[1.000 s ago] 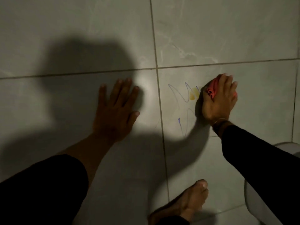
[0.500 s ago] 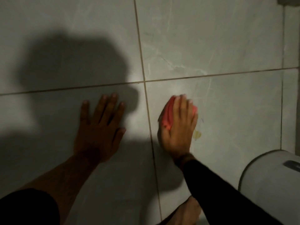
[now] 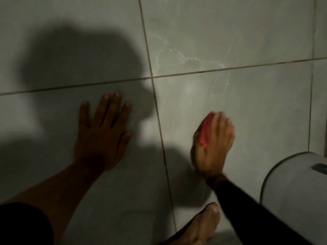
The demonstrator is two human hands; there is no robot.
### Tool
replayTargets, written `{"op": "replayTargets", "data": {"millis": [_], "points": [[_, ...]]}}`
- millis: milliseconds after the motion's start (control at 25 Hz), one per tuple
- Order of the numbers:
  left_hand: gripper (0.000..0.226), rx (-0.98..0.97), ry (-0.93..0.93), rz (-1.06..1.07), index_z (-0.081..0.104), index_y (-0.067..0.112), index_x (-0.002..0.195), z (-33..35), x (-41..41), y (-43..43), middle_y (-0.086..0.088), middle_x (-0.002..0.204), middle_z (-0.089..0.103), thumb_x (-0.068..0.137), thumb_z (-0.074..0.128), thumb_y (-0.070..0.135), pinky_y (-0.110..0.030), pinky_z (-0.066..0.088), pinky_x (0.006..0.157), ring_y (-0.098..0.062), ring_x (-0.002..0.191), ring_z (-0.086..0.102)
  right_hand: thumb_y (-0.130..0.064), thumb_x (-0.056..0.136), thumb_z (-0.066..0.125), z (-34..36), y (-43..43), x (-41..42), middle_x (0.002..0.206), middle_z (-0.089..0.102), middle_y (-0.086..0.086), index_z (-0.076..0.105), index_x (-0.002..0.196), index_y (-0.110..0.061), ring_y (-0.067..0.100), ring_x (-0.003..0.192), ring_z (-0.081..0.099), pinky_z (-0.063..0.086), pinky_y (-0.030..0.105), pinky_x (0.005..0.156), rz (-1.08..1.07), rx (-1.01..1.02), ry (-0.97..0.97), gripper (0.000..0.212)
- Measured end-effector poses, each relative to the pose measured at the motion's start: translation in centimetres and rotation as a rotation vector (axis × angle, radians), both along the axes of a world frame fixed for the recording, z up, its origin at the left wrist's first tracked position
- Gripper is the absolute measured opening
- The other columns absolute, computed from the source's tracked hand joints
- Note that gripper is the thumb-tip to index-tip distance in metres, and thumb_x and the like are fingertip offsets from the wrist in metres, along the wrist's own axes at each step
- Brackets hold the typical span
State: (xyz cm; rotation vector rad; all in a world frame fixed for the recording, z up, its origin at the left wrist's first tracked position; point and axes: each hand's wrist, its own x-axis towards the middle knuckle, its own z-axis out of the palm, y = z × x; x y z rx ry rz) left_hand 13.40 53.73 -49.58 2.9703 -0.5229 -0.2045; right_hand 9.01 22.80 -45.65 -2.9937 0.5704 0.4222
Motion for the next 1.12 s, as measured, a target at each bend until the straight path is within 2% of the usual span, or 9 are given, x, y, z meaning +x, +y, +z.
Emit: {"op": "replayTargets", "data": {"millis": [80,160,280,360,560,760,880,1000,1120], "points": [[0.076,0.010,-0.006,-0.004,0.015,0.023,0.174,-0.2,0.1,0.1,-0.010,0.184,0.007,0.104,0.030,0.052,-0.068,-0.001,0.130,-0.034,0.169,0.011,-0.054,0.094,0.035,-1.1,-1.6,8.0,0.179,0.020,0.017,0.024,0.169,-0.006,0.040,0.167,0.016,0.015,0.065,0.133,-0.178,-0.037,-0.127,0.089],[0.076,-0.018,0.015,-0.008,0.017,0.023,0.173,0.0,0.3,-0.1,-0.010,0.184,0.007,0.104,0.030,0.052,-0.068,-0.001,0.129,-0.035,0.169,0.011,-0.050,0.094,0.042,-1.9,1.4,9.6,0.179,0.024,0.016,0.025,0.170,-0.010,0.038,0.167,0.019,0.010,0.062,0.136,-0.042,-0.092,-0.204,0.087],[0.077,0.002,0.042,0.019,0.020,0.021,0.173,0.6,0.3,0.3,-0.013,0.183,0.011,0.103,0.035,0.050,-0.070,0.003,0.129,-0.037,0.168,0.015,-0.042,0.101,0.039,-1.3,5.1,-2.7,0.178,0.024,0.016,0.030,0.168,-0.011,0.041,0.165,0.021,0.014,0.065,0.133,0.256,-0.002,-0.018,0.075],[0.078,-0.001,0.051,0.007,0.021,0.020,0.172,0.9,0.3,0.1,-0.013,0.183,0.012,0.102,0.038,0.048,-0.071,0.004,0.129,-0.037,0.168,0.015,-0.040,0.095,0.039,0.7,1.3,-8.7,0.177,0.018,0.020,0.036,0.165,-0.003,0.050,0.162,0.024,0.022,0.072,0.128,0.249,-0.011,0.093,0.079],[0.079,-0.001,0.042,-0.005,0.014,0.023,0.173,0.4,0.2,0.1,-0.011,0.183,0.007,0.103,0.036,0.050,-0.070,0.000,0.129,-0.036,0.169,0.010,-0.054,0.089,0.032,-0.9,-4.1,3.4,0.179,0.020,0.019,0.023,0.169,-0.004,0.042,0.167,0.016,0.008,0.059,0.136,-0.391,-0.010,-0.174,0.095],[0.079,0.001,0.027,0.003,0.016,0.023,0.173,0.3,0.2,0.1,-0.010,0.183,0.007,0.101,0.037,0.049,-0.068,-0.003,0.130,-0.035,0.169,0.010,-0.052,0.108,0.028,-0.8,8.6,-9.6,0.177,0.027,0.010,0.017,0.172,-0.021,0.037,0.165,0.024,0.002,0.057,0.137,0.167,0.116,-0.024,0.072],[0.078,-0.010,0.037,-0.011,0.019,0.021,0.173,0.6,0.3,0.0,-0.010,0.183,0.008,0.103,0.036,0.049,-0.069,-0.001,0.130,-0.035,0.169,0.011,-0.041,0.109,0.021,0.4,3.3,-13.5,0.179,0.022,0.016,0.027,0.170,-0.014,0.045,0.164,0.024,0.015,0.067,0.133,0.194,0.151,0.064,0.067],[0.076,-0.037,0.022,-0.002,0.026,0.019,0.172,0.8,0.2,0.2,-0.012,0.183,0.014,0.102,0.039,0.047,-0.071,0.003,0.129,-0.037,0.168,0.017,-0.035,0.097,0.041,-0.4,-3.8,-4.2,0.176,0.025,0.022,0.032,0.166,-0.002,0.046,0.164,0.023,0.019,0.068,0.131,-0.062,0.019,-0.027,0.077],[0.076,-0.035,-0.005,-0.003,0.029,0.017,0.171,0.7,0.0,0.0,-0.013,0.182,0.016,0.101,0.040,0.046,-0.072,0.005,0.129,-0.038,0.167,0.020,-0.047,0.093,0.042,-0.9,-7.0,11.3,0.180,0.021,0.013,0.022,0.170,-0.010,0.035,0.167,0.017,0.014,0.060,0.134,-0.378,-0.018,-0.213,0.088]]}}
